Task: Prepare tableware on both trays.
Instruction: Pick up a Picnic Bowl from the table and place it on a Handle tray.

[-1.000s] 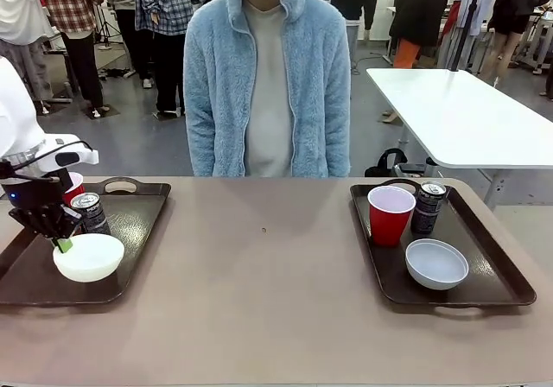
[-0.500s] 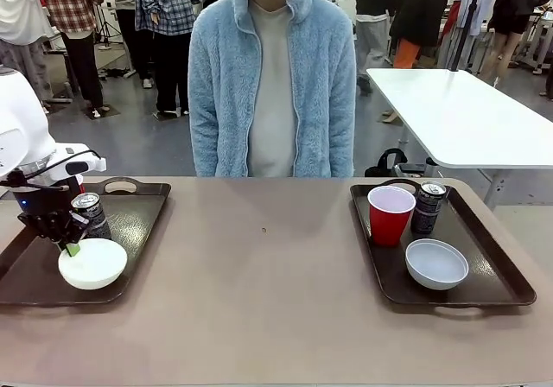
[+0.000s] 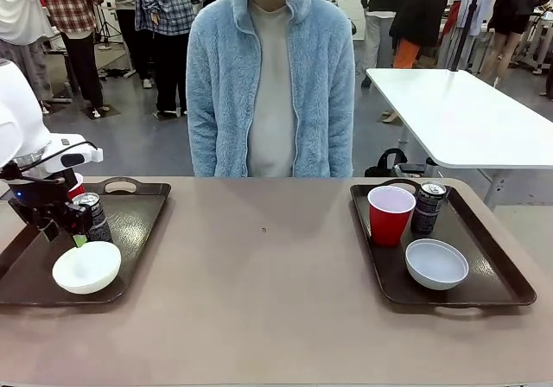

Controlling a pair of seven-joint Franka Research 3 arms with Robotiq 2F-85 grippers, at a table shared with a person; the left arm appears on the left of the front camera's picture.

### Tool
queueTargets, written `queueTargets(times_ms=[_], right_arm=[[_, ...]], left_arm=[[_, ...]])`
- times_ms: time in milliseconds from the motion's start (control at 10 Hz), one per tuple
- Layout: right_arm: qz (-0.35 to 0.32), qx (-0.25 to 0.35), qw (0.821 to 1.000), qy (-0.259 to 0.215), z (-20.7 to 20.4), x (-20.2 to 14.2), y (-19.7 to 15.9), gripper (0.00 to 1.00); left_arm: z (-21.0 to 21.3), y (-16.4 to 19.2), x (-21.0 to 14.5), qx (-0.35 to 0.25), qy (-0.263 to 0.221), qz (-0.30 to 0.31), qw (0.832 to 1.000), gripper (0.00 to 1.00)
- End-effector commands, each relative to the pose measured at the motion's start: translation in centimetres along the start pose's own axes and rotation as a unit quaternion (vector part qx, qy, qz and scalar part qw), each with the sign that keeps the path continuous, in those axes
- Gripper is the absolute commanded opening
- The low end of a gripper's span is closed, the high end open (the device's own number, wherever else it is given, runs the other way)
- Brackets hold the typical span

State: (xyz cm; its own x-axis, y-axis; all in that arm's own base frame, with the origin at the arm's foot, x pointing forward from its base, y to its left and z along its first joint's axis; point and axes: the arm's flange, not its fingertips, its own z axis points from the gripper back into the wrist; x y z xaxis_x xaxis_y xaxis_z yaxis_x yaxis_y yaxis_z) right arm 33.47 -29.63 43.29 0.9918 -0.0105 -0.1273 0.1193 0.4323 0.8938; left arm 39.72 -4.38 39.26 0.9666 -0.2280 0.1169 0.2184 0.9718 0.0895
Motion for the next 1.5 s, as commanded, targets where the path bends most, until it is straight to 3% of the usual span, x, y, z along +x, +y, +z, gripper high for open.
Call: queueTargets(times_ms=[0,100,200,300,400,700,800,1400], right_arm=[[-0.006,0.0,1.0,-0.002,-0.1,-0.2,0.3,0.97],[-0.006,0.0,1.0,-0.002,-0.1,-0.2,0.3,0.97],[-0.006,0.0,1.0,-0.002,-0.1,-0.2,0.3,0.97],[-0.006,0.0,1.0,-0.002,-0.1,-0.2,0.3,0.97],[-0.006,0.0,1.0,-0.002,-0.1,-0.2,0.3,0.97],[-0.006,0.0,1.0,-0.002,-0.1,-0.2,0.3,0.97],[-0.006,0.0,1.0,-0.002,-0.1,-0.2,0.3,0.97],[-0.006,0.0,1.0,-0.002,-0.1,-0.2,0.3,0.97]], left_arm=[[1.1,-0.4,-1.6,0.04,0.0,0.008,0.999,1.0],[2.3,-0.5,-1.2,0.036,-0.006,0.009,0.999,0.75],[3.7,-0.3,-0.4,0.031,-0.004,0.02,0.999,1.0],[4.9,-0.1,0.4,0.025,0.001,0.026,0.999,0.95],[6.2,-0.1,1.3,0.013,0.005,0.029,0.999,1.0],[8.7,1.4,2.7,-0.023,0.017,0.047,0.998,1.0],[7.6,0.6,1.6,0.001,0.003,0.033,0.999,1.0],[7.8,0.5,1.9,-0.007,0.014,0.036,0.999,1.0]])
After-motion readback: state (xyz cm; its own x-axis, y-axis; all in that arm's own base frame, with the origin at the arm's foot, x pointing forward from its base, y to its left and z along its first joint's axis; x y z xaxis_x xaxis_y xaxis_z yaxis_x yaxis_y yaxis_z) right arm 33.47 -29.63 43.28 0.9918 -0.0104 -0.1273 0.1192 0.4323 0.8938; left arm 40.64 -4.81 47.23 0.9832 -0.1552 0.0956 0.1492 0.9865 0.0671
